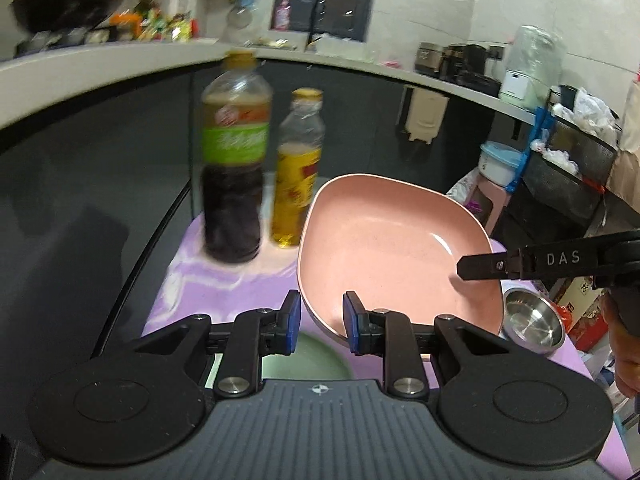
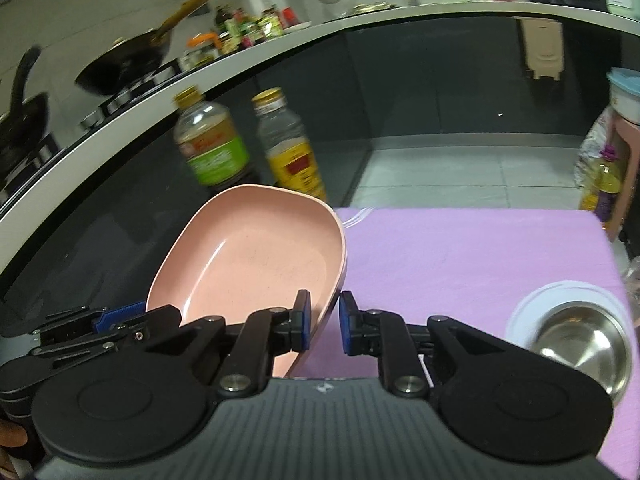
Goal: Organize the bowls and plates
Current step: 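Carry the pink dish with both tools and lower it onto the green plate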
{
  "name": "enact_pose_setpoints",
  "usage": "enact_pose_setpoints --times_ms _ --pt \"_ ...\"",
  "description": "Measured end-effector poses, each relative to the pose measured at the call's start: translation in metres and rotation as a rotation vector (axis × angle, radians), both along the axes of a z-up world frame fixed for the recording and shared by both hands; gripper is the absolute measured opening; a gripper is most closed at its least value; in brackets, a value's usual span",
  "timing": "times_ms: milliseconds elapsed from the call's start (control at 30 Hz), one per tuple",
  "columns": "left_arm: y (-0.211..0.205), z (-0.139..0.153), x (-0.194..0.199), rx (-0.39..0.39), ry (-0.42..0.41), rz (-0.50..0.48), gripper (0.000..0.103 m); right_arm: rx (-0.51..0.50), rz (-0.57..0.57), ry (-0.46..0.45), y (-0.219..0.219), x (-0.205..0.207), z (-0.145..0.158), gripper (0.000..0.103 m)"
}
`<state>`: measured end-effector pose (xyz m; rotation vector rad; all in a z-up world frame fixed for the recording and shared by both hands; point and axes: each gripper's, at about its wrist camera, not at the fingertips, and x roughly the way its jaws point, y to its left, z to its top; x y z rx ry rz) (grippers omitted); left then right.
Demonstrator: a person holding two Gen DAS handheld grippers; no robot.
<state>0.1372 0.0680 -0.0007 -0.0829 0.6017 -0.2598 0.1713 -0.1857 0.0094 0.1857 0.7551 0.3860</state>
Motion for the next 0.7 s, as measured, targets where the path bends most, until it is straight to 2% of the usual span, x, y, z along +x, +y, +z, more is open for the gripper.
enact_pose_setpoints --times_ms 233,367,700 --pt "0.033 -0.026 -0.011 0.007 0.085 0.087 0.02 -0.036 0.075 0.046 0.048 0.001 -0.013 0.017" --pt "0.043 -0.036 -0.012 0.017 0.105 0.114 0.021 -0.07 0.104 0.068 0.069 0.002 -0.026 0.018" --pt "0.057 -0.052 -0.003 0.006 0.143 0.116 0.021 -0.094 0.109 0.112 0.085 0.008 -0.042 0.018"
